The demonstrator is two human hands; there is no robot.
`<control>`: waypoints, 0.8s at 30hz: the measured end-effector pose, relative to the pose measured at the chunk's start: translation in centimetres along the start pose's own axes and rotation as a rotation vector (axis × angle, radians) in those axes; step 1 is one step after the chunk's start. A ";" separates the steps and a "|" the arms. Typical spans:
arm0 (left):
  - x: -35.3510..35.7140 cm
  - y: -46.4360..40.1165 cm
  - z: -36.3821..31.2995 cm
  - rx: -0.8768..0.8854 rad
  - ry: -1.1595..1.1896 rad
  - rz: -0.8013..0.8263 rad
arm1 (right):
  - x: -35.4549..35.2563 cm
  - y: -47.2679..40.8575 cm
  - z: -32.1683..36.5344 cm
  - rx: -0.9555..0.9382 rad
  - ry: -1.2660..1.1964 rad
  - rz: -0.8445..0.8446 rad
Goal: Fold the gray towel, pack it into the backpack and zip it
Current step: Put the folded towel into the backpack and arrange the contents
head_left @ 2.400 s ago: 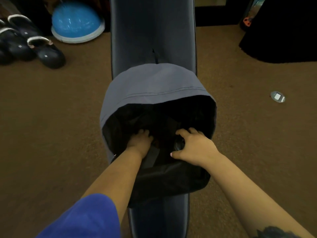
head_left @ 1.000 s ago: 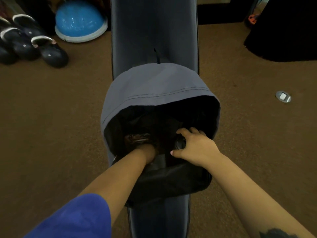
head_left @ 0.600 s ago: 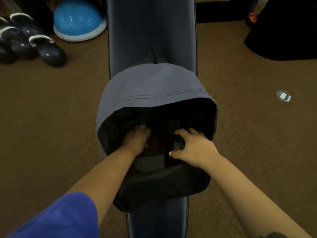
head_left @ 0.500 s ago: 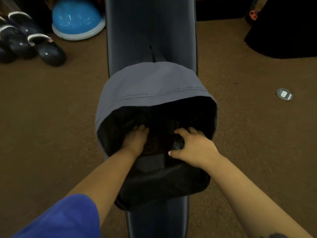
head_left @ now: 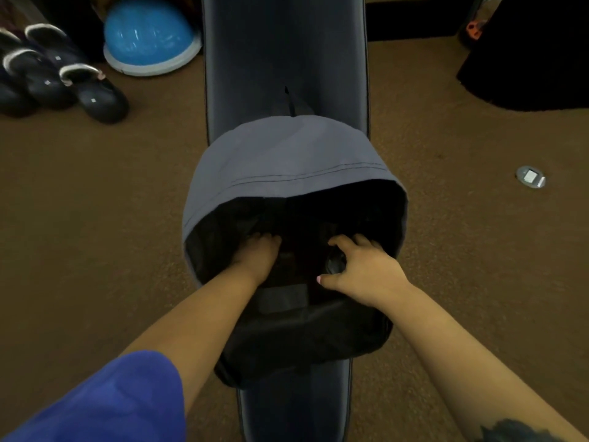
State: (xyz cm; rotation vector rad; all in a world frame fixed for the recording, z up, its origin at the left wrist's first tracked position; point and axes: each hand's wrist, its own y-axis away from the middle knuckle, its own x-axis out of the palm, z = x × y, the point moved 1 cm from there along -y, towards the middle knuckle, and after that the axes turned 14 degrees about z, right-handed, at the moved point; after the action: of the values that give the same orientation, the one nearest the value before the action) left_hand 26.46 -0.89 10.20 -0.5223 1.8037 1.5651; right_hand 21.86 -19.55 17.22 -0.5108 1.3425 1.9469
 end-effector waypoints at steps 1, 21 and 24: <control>0.0 0.5 0.0 0.010 0.010 -0.015 | 0.0 0.1 0.0 0.002 0.001 0.002; 3.3 4.4 -3.2 0.308 -0.283 0.075 | 0.3 -0.2 0.2 0.022 0.025 -0.002; 2.9 4.0 -3.2 0.271 -0.175 0.045 | 0.3 -0.1 0.2 0.017 0.025 -0.009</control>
State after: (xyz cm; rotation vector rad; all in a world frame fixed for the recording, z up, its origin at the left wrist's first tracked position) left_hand 20.95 -2.81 11.09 -0.2117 1.8634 1.3225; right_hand 21.80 -19.26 17.03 -0.5340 1.3693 1.9263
